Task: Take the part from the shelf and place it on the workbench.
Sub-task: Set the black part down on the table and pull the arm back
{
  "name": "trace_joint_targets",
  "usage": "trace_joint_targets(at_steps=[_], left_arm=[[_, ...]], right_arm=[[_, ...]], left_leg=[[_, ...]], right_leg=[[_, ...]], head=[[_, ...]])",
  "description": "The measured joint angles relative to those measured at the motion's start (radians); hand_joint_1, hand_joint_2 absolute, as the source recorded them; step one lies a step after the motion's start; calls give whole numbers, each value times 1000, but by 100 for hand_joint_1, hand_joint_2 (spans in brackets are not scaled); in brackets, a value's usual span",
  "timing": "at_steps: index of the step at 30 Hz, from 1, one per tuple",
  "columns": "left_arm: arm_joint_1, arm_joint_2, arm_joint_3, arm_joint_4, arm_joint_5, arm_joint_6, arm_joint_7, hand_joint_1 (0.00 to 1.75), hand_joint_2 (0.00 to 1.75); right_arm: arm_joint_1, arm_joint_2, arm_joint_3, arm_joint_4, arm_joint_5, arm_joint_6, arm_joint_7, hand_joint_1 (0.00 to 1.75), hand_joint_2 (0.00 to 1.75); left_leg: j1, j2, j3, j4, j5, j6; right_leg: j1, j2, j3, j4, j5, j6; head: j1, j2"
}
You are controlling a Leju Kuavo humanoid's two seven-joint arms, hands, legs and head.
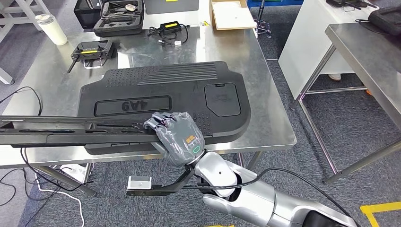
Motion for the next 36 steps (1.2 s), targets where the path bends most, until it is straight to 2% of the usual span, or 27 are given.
trace_joint_targets(at_steps=[36], left_arm=[[0,0,0,0,-3,-10,0,0,175]], right_arm=[[-5,0,0,0,6,4,-2,175,175]], left_leg=[[0,0,0,0,0,0]], right_leg=[[0,0,0,0,0,0]], head=[[0,0]])
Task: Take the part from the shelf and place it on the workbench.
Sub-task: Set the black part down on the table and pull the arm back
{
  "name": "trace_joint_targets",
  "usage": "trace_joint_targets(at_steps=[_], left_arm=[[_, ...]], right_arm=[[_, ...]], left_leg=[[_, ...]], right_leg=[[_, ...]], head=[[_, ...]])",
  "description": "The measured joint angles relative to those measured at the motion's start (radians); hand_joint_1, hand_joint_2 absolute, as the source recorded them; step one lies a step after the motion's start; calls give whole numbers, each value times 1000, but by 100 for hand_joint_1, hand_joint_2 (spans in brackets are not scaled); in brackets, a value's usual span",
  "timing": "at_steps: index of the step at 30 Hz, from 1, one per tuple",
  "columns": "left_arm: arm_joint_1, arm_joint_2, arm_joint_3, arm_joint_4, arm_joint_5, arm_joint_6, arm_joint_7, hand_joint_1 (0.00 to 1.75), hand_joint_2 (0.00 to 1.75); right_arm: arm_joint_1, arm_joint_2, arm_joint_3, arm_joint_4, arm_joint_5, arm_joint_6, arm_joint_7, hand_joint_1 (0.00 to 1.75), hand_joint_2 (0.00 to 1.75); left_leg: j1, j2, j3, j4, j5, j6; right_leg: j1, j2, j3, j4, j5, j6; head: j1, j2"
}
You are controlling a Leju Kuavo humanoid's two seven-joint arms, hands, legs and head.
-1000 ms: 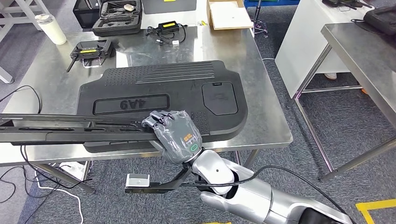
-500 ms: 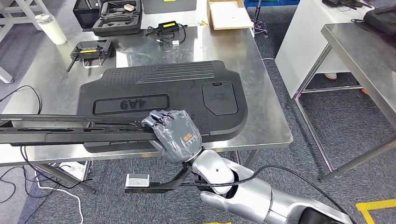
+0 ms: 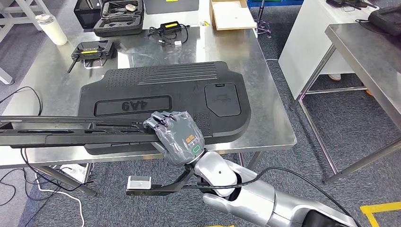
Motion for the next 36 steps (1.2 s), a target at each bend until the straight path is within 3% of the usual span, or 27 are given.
trace_joint_targets(at_steps=[29,33,36], left_arm=[[0,0,0,0,-17,-13,-8,0,175],[0,0,0,0,-9,-9,-6,0,0],[0,0,0,0,-8,-2,-3,0,0]], right_arm=[[0,0,0,0,0,0,0,175,175],[-1,0,0,0,0,-3,-2,175,175],[-3,0,0,1,3,-6,-7,175,175]], left_leg=[[0,0,0,0,0,0],[0,0,0,0,0,0],[0,0,0,0,0,0]], right_leg=[[0,0,0,0,0,0],[0,0,0,0,0,0],[0,0,0,0,0,0]], head=[[0,0],[0,0],[0,0]])
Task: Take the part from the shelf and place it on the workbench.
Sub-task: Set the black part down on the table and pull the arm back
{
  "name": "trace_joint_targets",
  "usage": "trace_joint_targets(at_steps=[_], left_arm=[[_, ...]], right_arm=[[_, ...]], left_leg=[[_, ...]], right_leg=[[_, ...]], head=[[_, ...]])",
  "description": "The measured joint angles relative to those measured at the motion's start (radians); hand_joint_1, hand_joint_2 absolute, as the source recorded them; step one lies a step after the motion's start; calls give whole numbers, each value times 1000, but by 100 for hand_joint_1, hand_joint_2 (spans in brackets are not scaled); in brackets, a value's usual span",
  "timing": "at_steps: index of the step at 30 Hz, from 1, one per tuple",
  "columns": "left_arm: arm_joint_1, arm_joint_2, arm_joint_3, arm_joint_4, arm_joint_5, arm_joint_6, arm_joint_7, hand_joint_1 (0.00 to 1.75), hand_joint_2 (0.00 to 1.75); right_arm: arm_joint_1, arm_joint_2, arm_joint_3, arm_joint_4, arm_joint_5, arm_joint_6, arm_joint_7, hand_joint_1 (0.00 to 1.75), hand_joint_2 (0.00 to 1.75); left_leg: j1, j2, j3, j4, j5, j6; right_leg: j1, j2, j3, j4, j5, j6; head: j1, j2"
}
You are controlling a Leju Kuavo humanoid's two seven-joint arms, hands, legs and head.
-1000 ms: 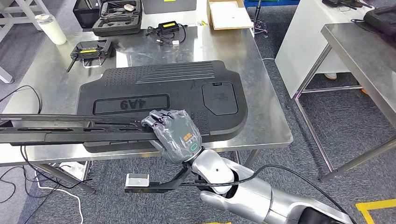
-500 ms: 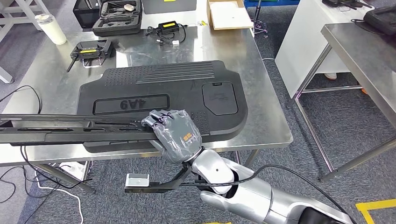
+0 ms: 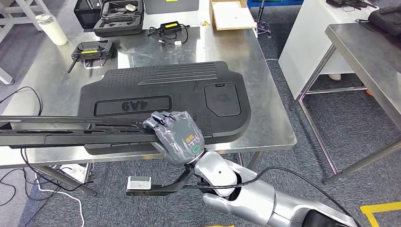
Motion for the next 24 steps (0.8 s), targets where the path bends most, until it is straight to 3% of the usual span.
trace_joint_targets(at_steps=[24], left_arm=[[-15,0,0,0,-34,0,47,0,0]], right_arm=[[-127,44,-1,145,77,-67,2,175,175]], left_leg=[[0,0,0,0,0,0]], right_leg=[[0,0,1,0,0,0]], head=[[0,0]])
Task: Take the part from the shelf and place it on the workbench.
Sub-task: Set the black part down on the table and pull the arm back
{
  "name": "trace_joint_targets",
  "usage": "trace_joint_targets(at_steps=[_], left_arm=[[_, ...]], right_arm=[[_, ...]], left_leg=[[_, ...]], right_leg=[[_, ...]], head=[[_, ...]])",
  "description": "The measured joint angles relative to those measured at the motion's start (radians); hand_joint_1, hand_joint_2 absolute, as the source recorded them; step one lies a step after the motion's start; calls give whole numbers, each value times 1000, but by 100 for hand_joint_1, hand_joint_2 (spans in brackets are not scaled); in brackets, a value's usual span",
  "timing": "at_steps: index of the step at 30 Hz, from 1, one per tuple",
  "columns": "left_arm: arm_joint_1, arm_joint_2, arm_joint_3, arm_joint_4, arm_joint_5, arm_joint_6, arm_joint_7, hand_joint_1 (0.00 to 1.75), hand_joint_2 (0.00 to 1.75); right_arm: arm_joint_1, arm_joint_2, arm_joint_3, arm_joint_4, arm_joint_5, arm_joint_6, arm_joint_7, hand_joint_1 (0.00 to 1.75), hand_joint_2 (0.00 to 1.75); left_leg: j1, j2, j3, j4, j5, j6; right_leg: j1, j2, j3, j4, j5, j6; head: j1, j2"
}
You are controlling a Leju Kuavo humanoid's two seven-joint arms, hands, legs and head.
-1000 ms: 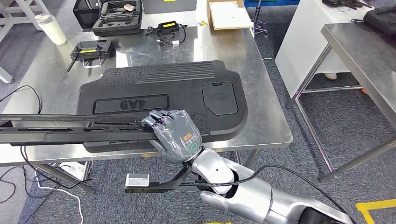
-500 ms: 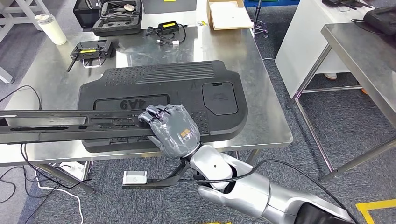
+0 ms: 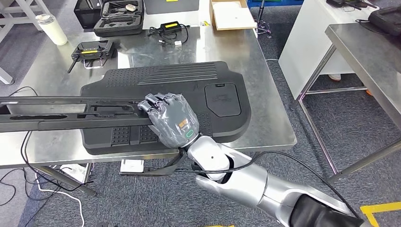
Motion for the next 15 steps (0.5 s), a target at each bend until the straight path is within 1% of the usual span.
trace_joint_targets(at_steps=[4,7,12,15], left_arm=[[-1,0,0,0,0,-3,1,0,0],[-1,0,0,0,-6,-5,3,0,0],[-5,0,0,-1,-19,-10,9,0,0],[-10,0,0,-2,-27,-11,16,0,0]], right_arm=[[-15,8,0,29,-5,-14,-6,175,175],[-26,18,0,54,15,-32,-6,175,175],[-50,36,0,102,79,-73,13,175,175],[-73,48,0,137,152,-98,48,175,175]], left_leg=[[0,0,0,0,0,0],[0,0,0,0,0,0],[0,0,0,0,0,0],[0,0,0,0,0,0]], right_leg=[[0,0,0,0,0,0],[0,0,0,0,0,0],[0,0,0,0,0,0],[0,0,0,0,0,0]], head=[[0,0],[0,0],[0,0],[0,0]])
